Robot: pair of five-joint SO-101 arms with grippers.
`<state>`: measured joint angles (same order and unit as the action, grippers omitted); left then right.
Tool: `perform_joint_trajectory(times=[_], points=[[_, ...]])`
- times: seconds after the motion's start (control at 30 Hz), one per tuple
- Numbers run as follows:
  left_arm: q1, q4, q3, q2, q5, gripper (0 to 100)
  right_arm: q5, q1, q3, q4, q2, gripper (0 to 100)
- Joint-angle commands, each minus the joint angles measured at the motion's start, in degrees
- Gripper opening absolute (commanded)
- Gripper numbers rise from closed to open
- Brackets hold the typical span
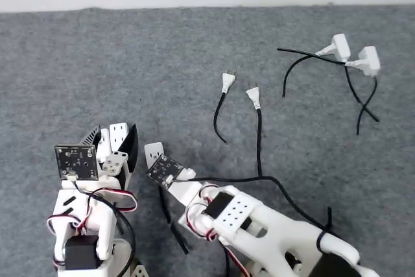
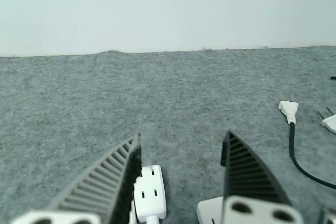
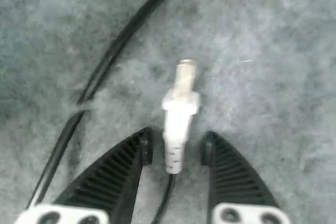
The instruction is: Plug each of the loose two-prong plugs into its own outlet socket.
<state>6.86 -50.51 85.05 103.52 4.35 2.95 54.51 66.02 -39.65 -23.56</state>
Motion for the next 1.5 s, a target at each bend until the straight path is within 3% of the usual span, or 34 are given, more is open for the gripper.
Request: perform_joint_trajectory(times=[0.0,0.4,0.9,1.2,1.47], points=[[-0.18,1.49,-1.36,1.05,0.7,25,0.7,-0.22,-2.99,1.27,1.54,1.2],[-0.44,1.49,-1.27,1.05,0.7,25,3.6,-0.48,-3.34,-0.66,0.92,0.8],[-0.7,1.23,-1.54,1.05,0.79,25,3.6,-0.92,-21.98,-24.4,-23.34,0.8],[-9.67,-3.6,-3.12,1.05,-3.16,25,3.34,-0.92,-30.15,-25.98,-19.91,0.8],[-8.18,-3.96,-4.53,1.05,-3.6,25,3.16,-1.1,-31.74,-25.8,-15.87,0.8]])
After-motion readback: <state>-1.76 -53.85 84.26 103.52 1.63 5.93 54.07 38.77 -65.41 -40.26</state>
